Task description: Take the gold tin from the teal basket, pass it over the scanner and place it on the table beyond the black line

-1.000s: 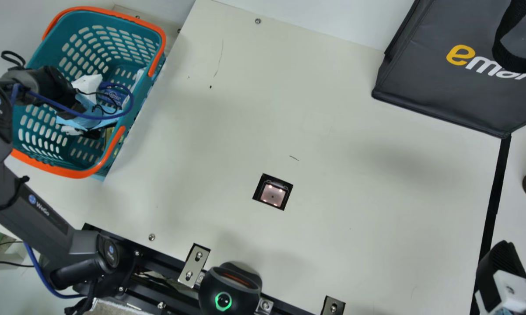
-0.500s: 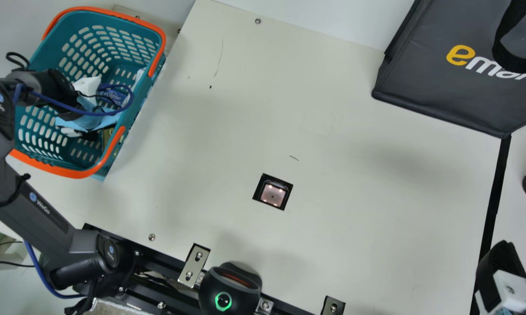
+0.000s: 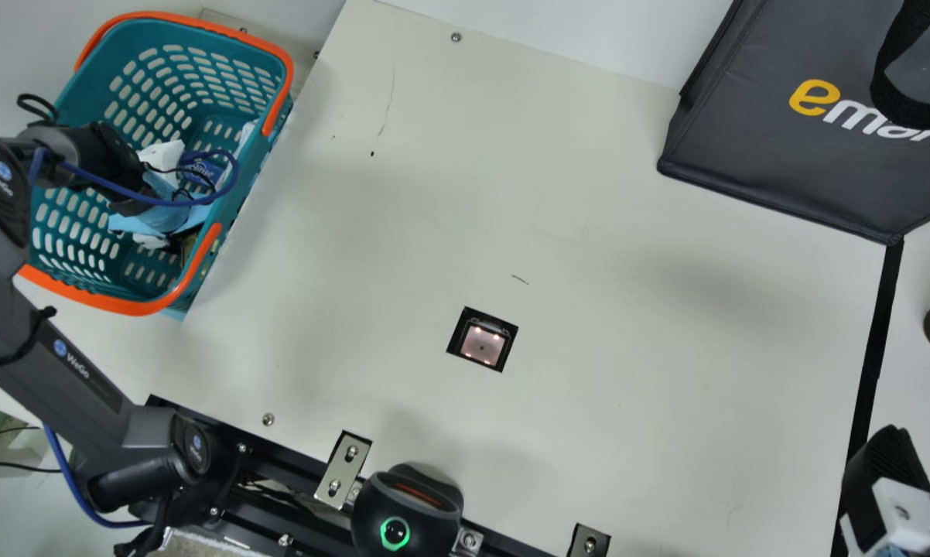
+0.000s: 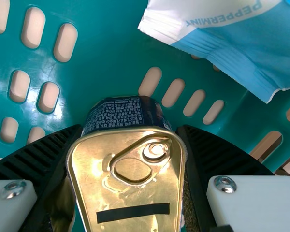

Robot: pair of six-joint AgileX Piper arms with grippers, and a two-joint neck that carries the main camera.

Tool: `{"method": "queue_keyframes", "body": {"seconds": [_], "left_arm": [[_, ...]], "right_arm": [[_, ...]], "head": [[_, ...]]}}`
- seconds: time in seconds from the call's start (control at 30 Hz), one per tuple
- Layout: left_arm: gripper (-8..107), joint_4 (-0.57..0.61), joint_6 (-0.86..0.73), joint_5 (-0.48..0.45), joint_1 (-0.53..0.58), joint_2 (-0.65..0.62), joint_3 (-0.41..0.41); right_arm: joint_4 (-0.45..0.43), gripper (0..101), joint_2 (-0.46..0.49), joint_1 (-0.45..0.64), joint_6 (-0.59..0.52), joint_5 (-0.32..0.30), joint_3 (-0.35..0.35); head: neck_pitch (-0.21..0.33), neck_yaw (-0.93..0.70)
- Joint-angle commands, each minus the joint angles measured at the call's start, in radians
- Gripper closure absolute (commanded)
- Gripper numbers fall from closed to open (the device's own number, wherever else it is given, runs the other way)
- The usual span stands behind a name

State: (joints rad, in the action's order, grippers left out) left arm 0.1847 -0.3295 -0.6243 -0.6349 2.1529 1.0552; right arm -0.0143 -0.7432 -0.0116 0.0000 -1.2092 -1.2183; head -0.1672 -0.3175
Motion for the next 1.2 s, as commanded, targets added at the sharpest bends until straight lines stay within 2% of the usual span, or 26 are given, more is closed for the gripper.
{"method": "queue_keyframes", "body": {"seconds": [0.0,0.1,0.67,1.17], "left_arm": [[89,0.005,-0.005,0.005,-0.003,-0.006,-0.001],[107,0.011,-0.019,0.006,-0.007,-0.027,-0.002],[107,0.12,-0.119,-0.083,-0.031,-0.263,0.073],[107,0.162,-0.12,-0.268,-0.036,-0.43,0.225]], "right_arm": [[0.0,6,0.0,0.0,0.0,0.0,0.0],[0.0,6,0.0,0.0,0.0,0.0,0.0],[0.0,6,0.0,0.0,0.0,0.001,0.0],[0.0,6,0.0,0.0,0.0,0.001,0.0]], "head": [[0.029,-0.004],[0.029,-0.004],[0.029,-0.004],[0.029,-0.004]]}}
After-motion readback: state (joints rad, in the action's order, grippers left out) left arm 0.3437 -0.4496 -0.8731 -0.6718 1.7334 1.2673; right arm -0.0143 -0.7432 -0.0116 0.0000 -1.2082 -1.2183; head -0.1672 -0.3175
